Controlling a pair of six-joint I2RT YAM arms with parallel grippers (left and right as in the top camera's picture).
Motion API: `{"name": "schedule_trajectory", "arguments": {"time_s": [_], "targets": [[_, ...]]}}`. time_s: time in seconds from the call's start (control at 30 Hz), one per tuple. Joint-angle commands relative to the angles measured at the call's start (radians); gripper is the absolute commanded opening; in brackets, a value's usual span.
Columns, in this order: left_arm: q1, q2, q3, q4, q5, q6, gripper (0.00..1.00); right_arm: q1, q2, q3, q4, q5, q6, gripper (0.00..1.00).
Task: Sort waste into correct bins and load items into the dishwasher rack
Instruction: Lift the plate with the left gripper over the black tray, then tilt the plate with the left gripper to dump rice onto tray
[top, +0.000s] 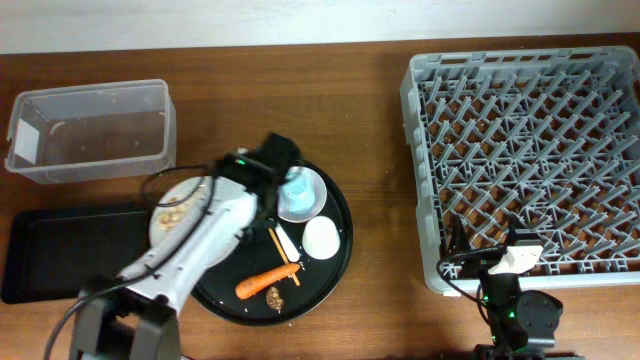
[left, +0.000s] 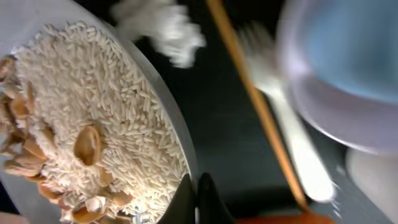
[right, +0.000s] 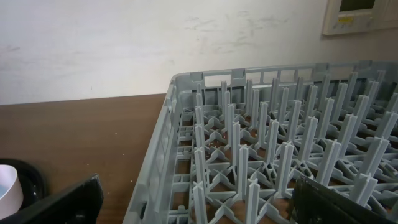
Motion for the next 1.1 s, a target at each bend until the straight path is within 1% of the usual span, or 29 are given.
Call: {"name": "schedule_trajectory", "arguments": {"time_s": [0.0,0.17,0.27,0.33,0.37,0.47,0.57,0.7,0.77,1.07], "targets": [[0.114,-0.062,0.048,0.0,-0.021,0.021,0.01,-0.008,-0.008,-0.007,-0.002,0.008,0.0,0.99],[0.269,-0.093,0.052,0.075,-0.015,0.021,0.01,-0.008,-0.008,-0.007,-0.002,0.008,0.0,0.99],[0.363,-0.093,0.052,0.131,0.069,0.037,0.01,-0.008,-0.008,-0.007,-0.002,0.008,0.0,0.99],[0.48,-0.093,0.052,0.18,0.17,0.054,0.01,-0.008,-0.008,-0.007,-0.002,0.008,0.0,0.99],[0.522,-0.093,0.052,0.193,0.196,0.054,0.01,-0.008,-0.008,-0.007,-0.002,0.008,0.0,0.99],[0.622,-0.093,0.052,0.24,0.234,0.053,0.01,-0.008,-0.008,-0.007,-0.002,0.008,0.0,0.99],[0.721,-0.093,0.052,0.282,0.309,0.053,0.01,-0.008,-0.008,-0.007,-0.002,0.008,0.0,0.99],[0.804,-0.093,0.052,0.303,0.328,0.035,0.01,-0.008,-0.008,-0.007,-0.002,0.008,0.0,0.99],[0.859,-0.092,0.051,0.316,0.42,0.035,0.01,-0.008,-0.008,-0.007,-0.002,0.008,0.0,0.99],[1.05,-0.089,0.05,0.34,0.743,0.008,0.01,-0.008,-0.008,-0.007,-0.002,0.008,0.0,0.99]]}}
